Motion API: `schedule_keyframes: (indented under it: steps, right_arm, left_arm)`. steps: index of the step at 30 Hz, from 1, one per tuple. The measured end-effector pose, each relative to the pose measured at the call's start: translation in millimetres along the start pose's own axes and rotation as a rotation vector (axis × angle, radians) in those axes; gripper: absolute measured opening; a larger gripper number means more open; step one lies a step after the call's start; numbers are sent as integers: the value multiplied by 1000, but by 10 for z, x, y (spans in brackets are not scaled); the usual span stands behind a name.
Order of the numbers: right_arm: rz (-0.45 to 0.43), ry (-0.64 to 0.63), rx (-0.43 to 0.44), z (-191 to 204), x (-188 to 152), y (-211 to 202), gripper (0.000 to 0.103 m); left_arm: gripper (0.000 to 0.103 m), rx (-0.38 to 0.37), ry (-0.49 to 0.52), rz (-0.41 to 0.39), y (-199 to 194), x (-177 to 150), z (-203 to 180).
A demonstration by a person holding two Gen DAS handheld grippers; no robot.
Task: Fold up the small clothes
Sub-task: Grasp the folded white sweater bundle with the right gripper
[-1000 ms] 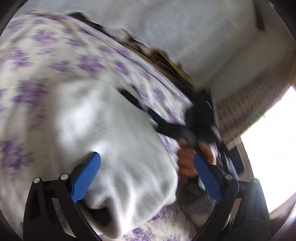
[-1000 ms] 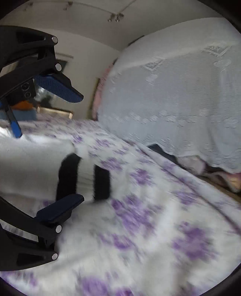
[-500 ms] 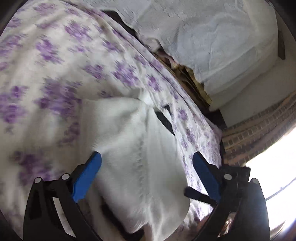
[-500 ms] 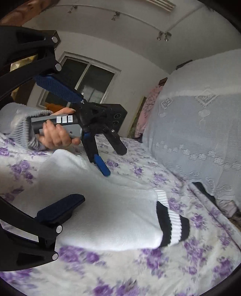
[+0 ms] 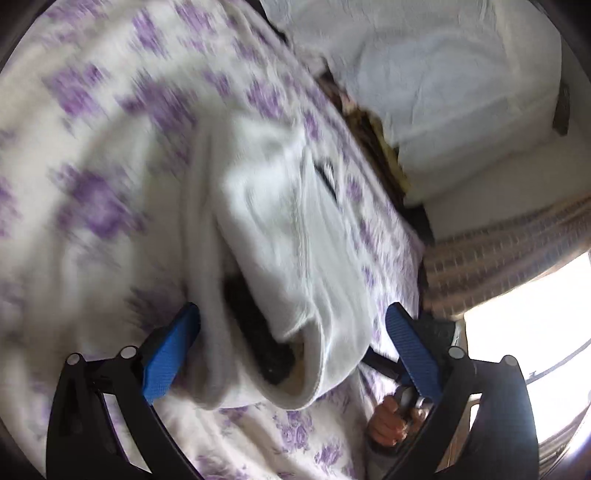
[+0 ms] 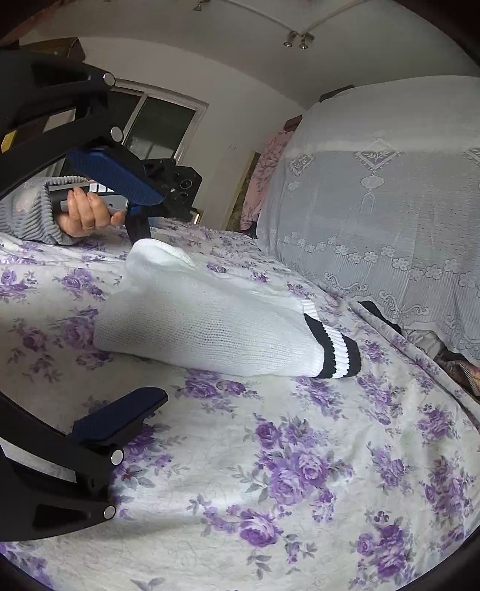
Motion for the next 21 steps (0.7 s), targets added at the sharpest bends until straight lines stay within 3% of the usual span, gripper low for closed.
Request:
schedule_keyframes:
  steps: [2, 8, 13, 21]
  right_arm:
    - [-3, 15, 6, -9, 35, 40, 99]
    - [13, 111, 13, -60, 368, 380, 99]
    - [37, 148, -40, -87, 672, 837, 100]
    - [49, 136, 60, -38, 794, 1040, 99]
  left_arm:
    - [98, 48, 7, 6, 114, 15, 70]
    - [98, -69, -70, 11, 217, 244, 118]
    - [98, -99, 11, 20, 329, 352, 22]
    - [98, -61, 93, 33, 458, 430, -33]
Point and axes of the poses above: each gripper's, at about its wrist camera, not at the fingertips, and y roughly the way its jaws point, z to its left, x to its top, the point moved 10 cm from there along y, roughly the way its jaws point, and after that the axes turned 1 degree about x, right-handed, at the moved point
